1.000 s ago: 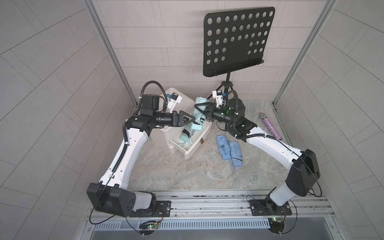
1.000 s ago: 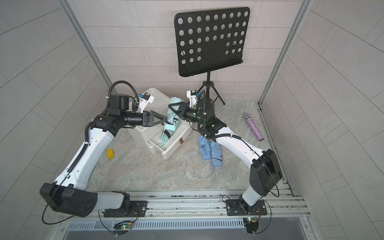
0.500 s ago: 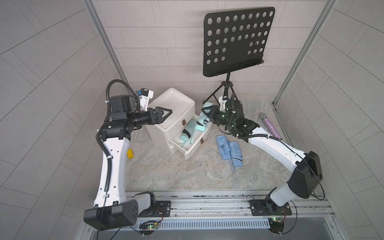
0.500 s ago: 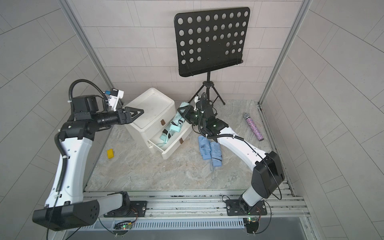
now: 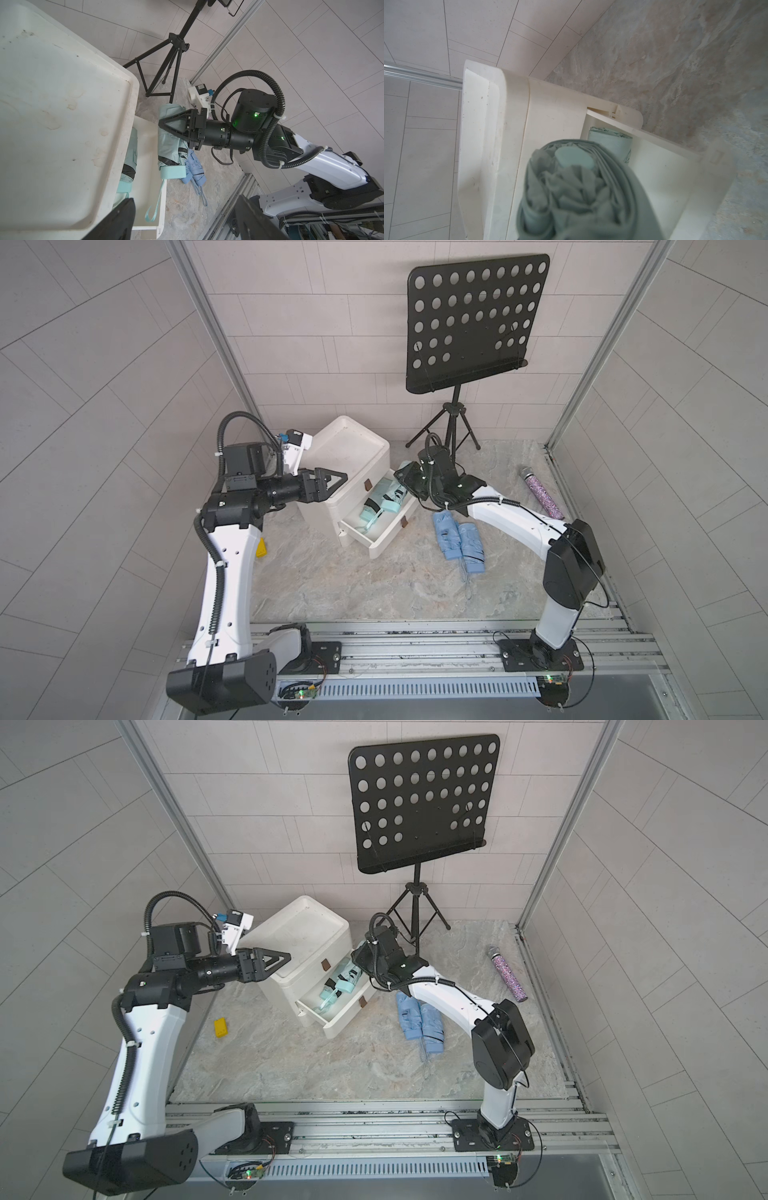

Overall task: Place the umbrella in the drawer by color
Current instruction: Place the umbrella in the drawer.

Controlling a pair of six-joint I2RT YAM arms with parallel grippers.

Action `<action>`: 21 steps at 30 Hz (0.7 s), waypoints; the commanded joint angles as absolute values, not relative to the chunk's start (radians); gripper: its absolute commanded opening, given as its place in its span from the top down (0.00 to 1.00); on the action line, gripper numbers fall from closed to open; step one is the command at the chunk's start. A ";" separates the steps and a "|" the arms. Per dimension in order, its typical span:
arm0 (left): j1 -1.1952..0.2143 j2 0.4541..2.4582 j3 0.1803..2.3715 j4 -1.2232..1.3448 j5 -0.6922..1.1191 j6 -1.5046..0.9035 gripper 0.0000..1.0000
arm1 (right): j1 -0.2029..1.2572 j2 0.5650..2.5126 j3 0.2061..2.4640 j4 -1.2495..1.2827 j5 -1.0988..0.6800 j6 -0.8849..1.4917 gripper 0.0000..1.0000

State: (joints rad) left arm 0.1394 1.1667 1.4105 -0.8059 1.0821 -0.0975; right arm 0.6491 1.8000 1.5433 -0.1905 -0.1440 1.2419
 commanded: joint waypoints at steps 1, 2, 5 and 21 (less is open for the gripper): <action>0.146 1.155 1.383 -0.839 1.122 -0.052 0.17 | 0.664 1.815 1.609 -0.221 -0.094 1.229 0.73; 0.144 1.154 1.378 -0.841 1.117 -0.050 0.17 | 0.668 1.827 1.623 -0.239 -0.084 1.222 0.72; 0.134 1.151 1.376 -0.868 1.055 -0.021 0.17 | 0.673 1.864 1.656 -0.268 -0.074 1.215 0.72; -0.101 1.108 1.349 -0.938 0.712 0.097 0.17 | 0.693 1.974 1.756 -0.364 -0.053 1.187 0.67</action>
